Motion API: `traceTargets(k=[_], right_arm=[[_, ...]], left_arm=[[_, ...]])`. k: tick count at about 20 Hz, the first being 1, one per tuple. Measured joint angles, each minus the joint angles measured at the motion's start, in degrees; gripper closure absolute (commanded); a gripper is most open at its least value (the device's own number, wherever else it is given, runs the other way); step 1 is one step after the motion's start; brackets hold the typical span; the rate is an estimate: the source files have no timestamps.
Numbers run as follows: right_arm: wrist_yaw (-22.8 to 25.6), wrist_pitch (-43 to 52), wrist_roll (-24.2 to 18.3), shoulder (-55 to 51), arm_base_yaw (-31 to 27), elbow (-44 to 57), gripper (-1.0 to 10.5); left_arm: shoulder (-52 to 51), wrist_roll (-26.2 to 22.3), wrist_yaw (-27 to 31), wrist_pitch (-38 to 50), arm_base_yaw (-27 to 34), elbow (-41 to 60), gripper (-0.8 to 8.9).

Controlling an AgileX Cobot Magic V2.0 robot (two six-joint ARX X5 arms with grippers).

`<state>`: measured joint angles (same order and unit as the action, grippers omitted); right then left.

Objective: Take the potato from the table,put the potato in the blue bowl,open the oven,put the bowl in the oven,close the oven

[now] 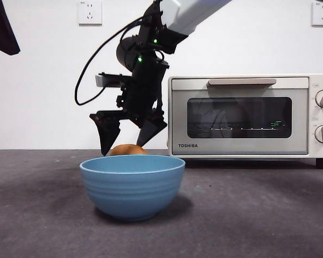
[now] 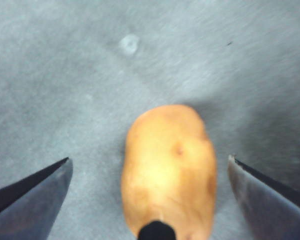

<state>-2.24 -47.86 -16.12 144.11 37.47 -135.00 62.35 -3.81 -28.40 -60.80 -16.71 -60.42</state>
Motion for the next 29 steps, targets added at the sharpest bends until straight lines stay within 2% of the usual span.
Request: traceTargets(k=[4, 5, 7, 9, 11, 16, 20, 26, 29], right_arm=[[-1.31, 0.04, 1.03, 1.01, -0.76, 0.00, 3.3], [-1.64, 0.22, 1.42, 1.01, -0.83, 0.00, 3.9], [-2.91, -0.17, 1.86, 1.01, -1.16, 0.00, 5.9], [-3.80, -0.28, 2.78, 1.01, -1.64, 0.00, 7.2], [-4.22, -0.37, 2.86, 1.01, -1.84, 0.02, 9.8], [-2.51, -0.77, 4.11, 1.01, -1.53, 0.02, 9.6], [-3.45, -3.98, 5.51, 1.01, -1.46, -1.84, 9.6], [-2.73, -14.29, 8.50, 0.42, -0.57, -17.92, 9.6], [0.46, -22.18, 10.21, -0.66, 0.42, -29.70, 9.6]], left_arm=[[0.00, 0.42, 0.00, 0.00, -1.18, 0.00, 8.18], [0.00, 0.44, 0.00, 0.00, -1.49, 0.00, 8.18], [0.00, 0.46, 0.00, 0.02, -1.73, 0.00, 8.18], [0.00, 0.85, 0.02, 0.02, -1.73, 0.00, 8.18], [0.00, 0.92, 0.02, 0.02, -1.73, 0.00, 8.18], [0.00, 1.70, 0.04, 0.02, -1.86, 0.00, 8.18], [0.00, 1.95, 0.09, 0.02, -1.90, 0.00, 8.18], [-0.02, 1.95, 0.13, 0.04, -1.97, 0.00, 8.18], [0.00, 1.95, 0.13, 0.02, -1.99, 0.00, 8.18]])
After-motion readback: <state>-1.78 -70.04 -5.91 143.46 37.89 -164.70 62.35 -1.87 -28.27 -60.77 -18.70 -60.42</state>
